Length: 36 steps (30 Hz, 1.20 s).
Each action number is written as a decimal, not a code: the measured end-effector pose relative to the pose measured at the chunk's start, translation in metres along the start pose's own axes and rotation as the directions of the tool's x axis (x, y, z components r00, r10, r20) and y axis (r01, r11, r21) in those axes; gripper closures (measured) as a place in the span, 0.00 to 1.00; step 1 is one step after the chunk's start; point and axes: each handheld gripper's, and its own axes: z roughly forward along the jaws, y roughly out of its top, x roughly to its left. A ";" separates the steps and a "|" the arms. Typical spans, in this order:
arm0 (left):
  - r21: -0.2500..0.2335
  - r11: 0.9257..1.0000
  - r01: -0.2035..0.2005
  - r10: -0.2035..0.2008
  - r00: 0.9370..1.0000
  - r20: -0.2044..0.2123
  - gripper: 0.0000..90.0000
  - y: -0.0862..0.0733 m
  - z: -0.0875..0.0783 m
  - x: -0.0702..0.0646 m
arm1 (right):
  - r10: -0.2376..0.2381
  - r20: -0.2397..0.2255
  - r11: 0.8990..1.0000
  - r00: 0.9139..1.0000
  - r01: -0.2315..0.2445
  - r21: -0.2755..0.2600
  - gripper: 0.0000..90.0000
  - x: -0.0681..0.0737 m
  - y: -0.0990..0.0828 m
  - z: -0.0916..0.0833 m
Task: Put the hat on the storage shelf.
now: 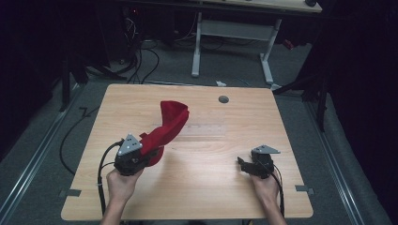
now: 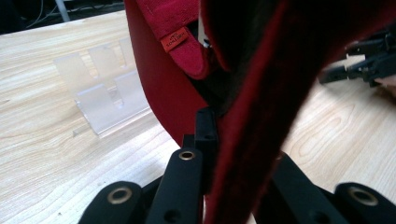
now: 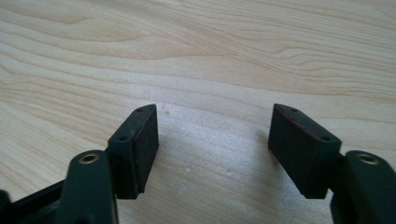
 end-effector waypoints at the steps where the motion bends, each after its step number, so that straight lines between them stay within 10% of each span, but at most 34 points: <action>1: -0.004 1.000 0.003 -0.003 1.000 -0.004 0.94 0.002 0.000 0.001 | -0.011 0.000 1.000 1.000 0.011 0.004 0.34 0.000 0.000 0.000; 19: -0.133 0.987 0.090 -0.092 0.996 -0.014 0.94 0.041 0.001 0.017 | -0.010 0.007 1.000 1.000 0.010 0.005 0.33 0.005 -0.002 -0.002; 36: -0.145 0.984 0.100 -0.106 0.994 -0.030 0.94 0.064 0.036 0.036 | -0.008 0.007 1.000 1.000 0.008 0.005 0.33 0.005 -0.002 -0.002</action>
